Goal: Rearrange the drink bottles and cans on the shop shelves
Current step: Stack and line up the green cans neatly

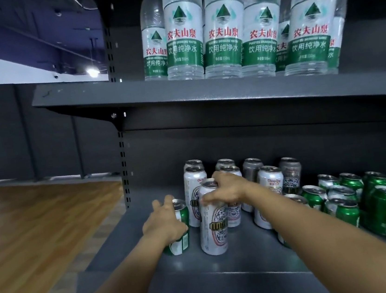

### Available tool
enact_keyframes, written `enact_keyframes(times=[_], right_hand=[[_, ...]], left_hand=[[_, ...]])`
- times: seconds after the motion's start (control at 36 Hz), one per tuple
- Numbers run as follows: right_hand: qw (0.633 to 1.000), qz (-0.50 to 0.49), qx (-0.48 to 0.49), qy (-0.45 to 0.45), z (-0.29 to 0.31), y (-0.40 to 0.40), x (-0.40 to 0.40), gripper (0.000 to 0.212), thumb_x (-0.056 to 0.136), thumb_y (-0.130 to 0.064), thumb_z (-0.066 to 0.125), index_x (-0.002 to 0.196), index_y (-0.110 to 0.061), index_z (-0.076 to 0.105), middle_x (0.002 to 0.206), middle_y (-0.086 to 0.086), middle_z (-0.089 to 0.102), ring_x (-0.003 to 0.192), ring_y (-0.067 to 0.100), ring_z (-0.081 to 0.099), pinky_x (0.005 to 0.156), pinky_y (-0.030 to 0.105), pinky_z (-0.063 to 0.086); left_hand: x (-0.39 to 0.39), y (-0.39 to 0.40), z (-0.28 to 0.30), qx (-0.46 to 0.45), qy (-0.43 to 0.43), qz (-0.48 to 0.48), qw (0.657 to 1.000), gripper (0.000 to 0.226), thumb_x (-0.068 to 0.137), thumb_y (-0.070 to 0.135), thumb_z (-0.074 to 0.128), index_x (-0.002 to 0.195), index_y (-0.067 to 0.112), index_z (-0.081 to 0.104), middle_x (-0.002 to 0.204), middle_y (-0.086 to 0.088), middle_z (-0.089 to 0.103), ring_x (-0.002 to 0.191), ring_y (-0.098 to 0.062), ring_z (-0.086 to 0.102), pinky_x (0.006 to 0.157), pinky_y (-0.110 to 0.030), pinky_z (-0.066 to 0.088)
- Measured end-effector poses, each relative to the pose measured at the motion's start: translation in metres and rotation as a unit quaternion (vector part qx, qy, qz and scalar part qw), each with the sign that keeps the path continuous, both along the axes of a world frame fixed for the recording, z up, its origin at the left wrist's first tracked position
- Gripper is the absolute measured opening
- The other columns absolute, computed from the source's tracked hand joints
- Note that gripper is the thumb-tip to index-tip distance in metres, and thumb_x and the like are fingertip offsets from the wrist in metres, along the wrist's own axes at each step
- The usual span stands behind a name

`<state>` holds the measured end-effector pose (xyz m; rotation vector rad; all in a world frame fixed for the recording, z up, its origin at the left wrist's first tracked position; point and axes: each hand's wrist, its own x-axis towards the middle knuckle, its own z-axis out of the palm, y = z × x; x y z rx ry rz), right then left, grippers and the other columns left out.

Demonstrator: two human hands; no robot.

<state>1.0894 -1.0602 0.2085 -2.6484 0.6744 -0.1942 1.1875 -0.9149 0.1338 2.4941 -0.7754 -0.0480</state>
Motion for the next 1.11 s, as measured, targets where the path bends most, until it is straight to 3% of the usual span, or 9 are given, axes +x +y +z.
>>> enact_keyframes(times=[0.11, 0.22, 0.42, 0.67, 0.75, 0.81, 0.86, 1.0, 1.11], right_hand=[[0.999, -0.017, -0.029, -0.024, -0.006, 0.006, 0.013, 0.069, 0.077, -0.055, 0.069, 0.127, -0.013, 0.046, 0.128, 0.004, 0.056, 0.113, 0.024, 0.055, 0.081, 0.029, 0.041], [0.998, -0.025, -0.056, -0.013, -0.004, 0.013, 0.022, 0.081, 0.078, -0.059, 0.066, 0.138, -0.010, 0.038, 0.139, 0.007, 0.050, 0.125, 0.026, 0.048, 0.095, 0.032, 0.040], [0.998, -0.046, -0.045, -0.028, -0.009, 0.012, 0.031, 0.081, 0.075, -0.060, 0.068, 0.133, -0.009, 0.042, 0.133, 0.006, 0.055, 0.121, 0.026, 0.052, 0.094, 0.033, 0.043], [0.990, -0.094, -0.096, -0.029, -0.010, 0.025, 0.030, 0.097, 0.078, -0.077, 0.047, 0.144, -0.008, 0.029, 0.140, 0.014, 0.047, 0.128, 0.032, 0.046, 0.096, 0.038, 0.042], [0.981, -0.118, -0.079, -0.129, -0.006, 0.022, 0.012, 0.083, 0.086, -0.075, 0.031, 0.144, -0.015, 0.031, 0.144, 0.012, 0.042, 0.128, 0.032, 0.046, 0.092, 0.040, 0.042], [0.957, -0.142, -0.096, -0.232, -0.005, 0.009, -0.011, 0.062, 0.094, -0.063, 0.030, 0.131, -0.015, 0.043, 0.131, 0.011, 0.052, 0.118, 0.031, 0.052, 0.084, 0.038, 0.042], [0.939, -0.162, -0.146, -0.267, -0.005, -0.012, -0.039, 0.045, 0.100, -0.050, 0.030, 0.118, -0.013, 0.051, 0.118, 0.011, 0.059, 0.111, 0.032, 0.054, 0.079, 0.038, 0.041], [0.927, -0.243, -0.240, -0.156, -0.019, -0.082, -0.118, 0.032, 0.100, -0.033, 0.032, 0.115, -0.012, 0.052, 0.118, 0.013, 0.059, 0.113, 0.033, 0.048, 0.088, 0.040, 0.038], [0.939, -0.276, -0.203, -0.014, -0.032, -0.127, -0.174, 0.049, 0.099, -0.048, 0.034, 0.131, -0.013, 0.045, 0.132, 0.014, 0.052, 0.122, 0.032, 0.044, 0.094, 0.041, 0.040]], left_hand=[[-0.001, 0.000, -0.002, -0.007, -0.005, 0.012, 1.000, 0.064, 0.077, 0.027, 0.069, 0.127, 0.017, 0.029, 0.124, -0.003, 0.034, 0.113, -0.025, 0.052, 0.075, -0.033, 0.041], [-0.002, 0.005, 0.001, -0.025, -0.004, 0.029, 0.999, 0.065, 0.077, 0.034, 0.071, 0.126, 0.014, 0.033, 0.126, -0.004, 0.035, 0.115, -0.025, 0.051, 0.082, -0.035, 0.043], [-0.002, 0.038, 0.004, -0.074, -0.006, 0.060, 0.995, 0.063, 0.075, 0.041, 0.075, 0.122, 0.019, 0.039, 0.122, -0.001, 0.039, 0.111, -0.023, 0.052, 0.084, -0.037, 0.046], [-0.029, 0.038, 0.019, -0.081, -0.030, -0.012, 0.996, 0.060, 0.073, 0.042, 0.075, 0.120, 0.025, 0.041, 0.113, 0.005, 0.039, 0.108, -0.020, 0.053, 0.085, -0.036, 0.047], [-0.045, 0.024, 0.026, -0.090, -0.034, -0.053, 0.994, 0.059, 0.071, 0.042, 0.077, 0.118, 0.028, 0.045, 0.108, 0.007, 0.042, 0.105, -0.017, 0.053, 0.085, -0.037, 0.048], [-0.056, 0.009, 0.031, -0.101, -0.032, -0.082, 0.991, 0.062, 0.067, 0.042, 0.079, 0.119, 0.029, 0.047, 0.109, 0.007, 0.045, 0.106, -0.017, 0.054, 0.087, -0.037, 0.047], [-0.068, -0.009, 0.035, -0.110, -0.033, -0.112, 0.987, 0.065, 0.064, 0.042, 0.081, 0.120, 0.029, 0.050, 0.114, 0.007, 0.047, 0.108, -0.018, 0.054, 0.087, -0.035, 0.046], [-0.106, -0.057, 0.038, -0.143, -0.021, -0.182, 0.973, 0.072, 0.059, 0.042, 0.085, 0.121, 0.027, 0.052, 0.120, 0.007, 0.052, 0.110, -0.017, 0.054, 0.091, -0.031, 0.044], [-0.145, -0.097, 0.036, -0.135, -0.013, -0.244, 0.960, 0.072, 0.060, 0.042, 0.085, 0.120, 0.027, 0.049, 0.120, 0.007, 0.050, 0.108, -0.017, 0.053, 0.092, -0.034, 0.046]])
